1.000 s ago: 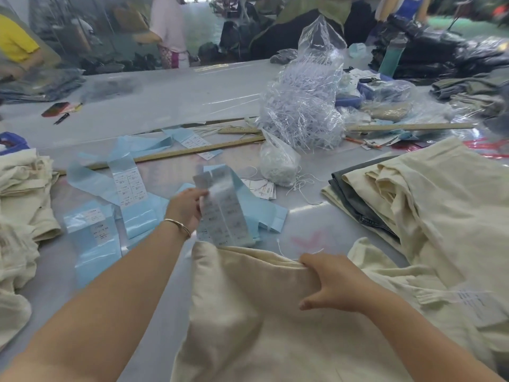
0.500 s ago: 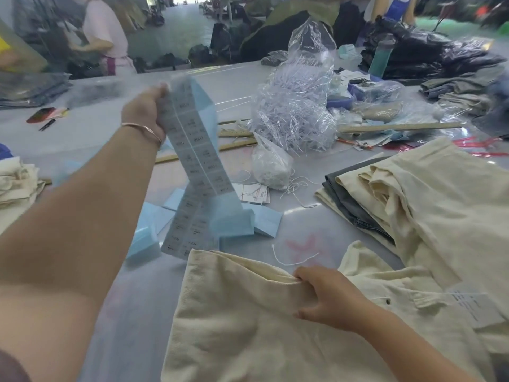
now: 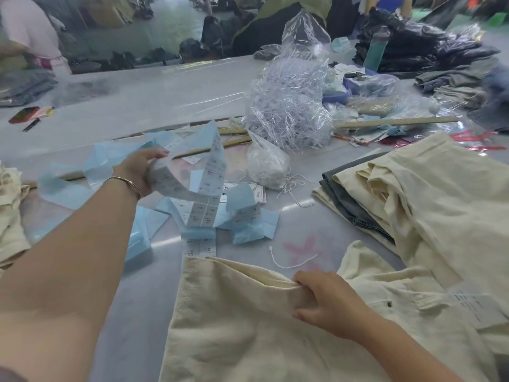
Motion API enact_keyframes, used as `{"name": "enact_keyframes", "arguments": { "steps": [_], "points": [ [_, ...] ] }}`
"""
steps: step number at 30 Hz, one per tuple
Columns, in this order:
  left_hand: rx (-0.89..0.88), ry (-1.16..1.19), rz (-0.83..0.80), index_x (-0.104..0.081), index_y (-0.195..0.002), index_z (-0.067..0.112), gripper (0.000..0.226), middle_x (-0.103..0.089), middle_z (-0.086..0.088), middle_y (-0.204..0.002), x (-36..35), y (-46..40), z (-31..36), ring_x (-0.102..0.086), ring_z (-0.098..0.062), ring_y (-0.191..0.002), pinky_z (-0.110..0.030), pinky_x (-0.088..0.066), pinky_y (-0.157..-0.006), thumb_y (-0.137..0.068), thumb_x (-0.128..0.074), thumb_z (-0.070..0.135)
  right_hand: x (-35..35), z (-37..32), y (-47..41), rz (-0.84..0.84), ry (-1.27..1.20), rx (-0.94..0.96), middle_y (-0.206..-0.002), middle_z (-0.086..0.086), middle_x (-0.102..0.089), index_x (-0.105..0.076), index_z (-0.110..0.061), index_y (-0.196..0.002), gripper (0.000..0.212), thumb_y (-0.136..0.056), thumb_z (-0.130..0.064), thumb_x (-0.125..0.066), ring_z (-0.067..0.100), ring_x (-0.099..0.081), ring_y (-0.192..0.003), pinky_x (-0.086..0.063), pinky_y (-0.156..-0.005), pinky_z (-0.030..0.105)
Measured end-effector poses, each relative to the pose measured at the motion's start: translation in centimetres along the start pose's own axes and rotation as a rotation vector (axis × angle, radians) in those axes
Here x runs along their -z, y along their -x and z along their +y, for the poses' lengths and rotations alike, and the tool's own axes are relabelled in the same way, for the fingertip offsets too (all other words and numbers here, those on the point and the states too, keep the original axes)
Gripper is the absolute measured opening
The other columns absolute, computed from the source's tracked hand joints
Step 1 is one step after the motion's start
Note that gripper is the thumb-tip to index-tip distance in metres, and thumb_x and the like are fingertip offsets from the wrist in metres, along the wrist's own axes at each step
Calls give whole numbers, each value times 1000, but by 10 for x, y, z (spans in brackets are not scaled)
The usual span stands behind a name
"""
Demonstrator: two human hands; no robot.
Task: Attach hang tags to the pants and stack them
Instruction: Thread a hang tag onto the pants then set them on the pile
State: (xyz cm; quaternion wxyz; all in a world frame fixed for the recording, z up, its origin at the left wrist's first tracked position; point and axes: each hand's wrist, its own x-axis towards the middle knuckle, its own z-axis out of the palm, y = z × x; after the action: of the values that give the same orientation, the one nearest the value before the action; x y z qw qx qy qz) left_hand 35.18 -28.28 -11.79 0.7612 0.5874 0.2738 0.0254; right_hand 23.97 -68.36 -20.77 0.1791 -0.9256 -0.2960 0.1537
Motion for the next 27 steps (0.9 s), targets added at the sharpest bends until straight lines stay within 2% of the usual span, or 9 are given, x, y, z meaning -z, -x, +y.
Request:
{"name": "enact_keyframes", "arguments": {
  "steps": [4,8,10,14,17,19,22,24,27],
  "points": [
    [13,-280,85,-61,-118,17,34,-64,-6,-91,-1,-18,-14,-56,-19,-68,-16,-50,-44,-93,-43,1,-1,-1,0,15,8,-19,-77,-14,-53,-47,-32,-82,22,-73,-44,-63,14,-55,-82,-26,-65,25],
    [-103,-379,242,-47,-140,10,42,-60,-1,-95,5,-39,-28,-57,-16,-81,-31,-49,-69,-99,-47,20,-4,1,-1,61,77,-32,-83,-16,-56,-50,-33,-88,27,-72,-50,-62,13,-57,-89,-29,-70,27],
    [-6,-363,197,-28,-149,19,57,-61,-1,-105,7,-43,-37,-59,-16,-93,-35,-49,-75,-99,-46,41,-3,9,2,53,154,-89,-105,-19,-59,-52,-37,-114,52,-69,-61,-63,10,-54,-105,-34,-88,26],
    [-50,-1035,427,-4,-154,13,82,-29,-25,-151,7,-32,-66,-32,-44,-136,-54,-30,-110,-95,-42,56,8,40,18,-22,216,-266,-131,-18,-52,-32,-43,-139,94,-57,-77,-60,9,-44,-124,-24,-108,33],
    [-183,-1200,286,-32,-144,6,73,-46,-25,-138,-3,12,-96,-46,-43,-124,-47,-41,-100,-93,-49,57,21,71,28,-64,304,-353,-136,-18,-49,-36,-42,-138,102,-47,-84,-56,11,-42,-128,-28,-107,39],
    [-35,-1323,115,-57,-115,8,70,-67,-14,-110,0,54,-125,-65,-31,-97,-31,-48,-74,-85,-48,71,22,85,32,-95,286,-407,-146,-17,-37,-31,-43,-140,108,-44,-84,-59,12,-32,-135,-27,-109,42],
    [320,-1488,-177,-61,-74,18,63,-67,0,-62,8,117,-170,-63,-15,-53,-22,-51,-49,-75,-52,80,11,94,34,-141,258,-426,-159,-14,-6,-8,-45,-148,124,-43,-83,-63,19,-20,-142,-29,-107,46],
    [269,-1374,-217,-62,-68,22,44,-65,8,-64,11,144,-188,-61,-8,-56,-20,-49,-51,-72,-70,65,6,96,31,-142,267,-377,-160,-16,1,4,-45,-149,130,-44,-82,-63,22,-19,-142,-34,-105,42],
    [136,-1040,-142,-70,-81,19,34,-73,11,-79,3,177,-192,-65,-3,-70,-14,-47,-57,-53,-83,33,9,96,25,-131,170,-349,-154,-10,-25,-13,-42,-150,120,-49,-72,-72,19,-32,-137,-39,-103,34]
  ]
}}
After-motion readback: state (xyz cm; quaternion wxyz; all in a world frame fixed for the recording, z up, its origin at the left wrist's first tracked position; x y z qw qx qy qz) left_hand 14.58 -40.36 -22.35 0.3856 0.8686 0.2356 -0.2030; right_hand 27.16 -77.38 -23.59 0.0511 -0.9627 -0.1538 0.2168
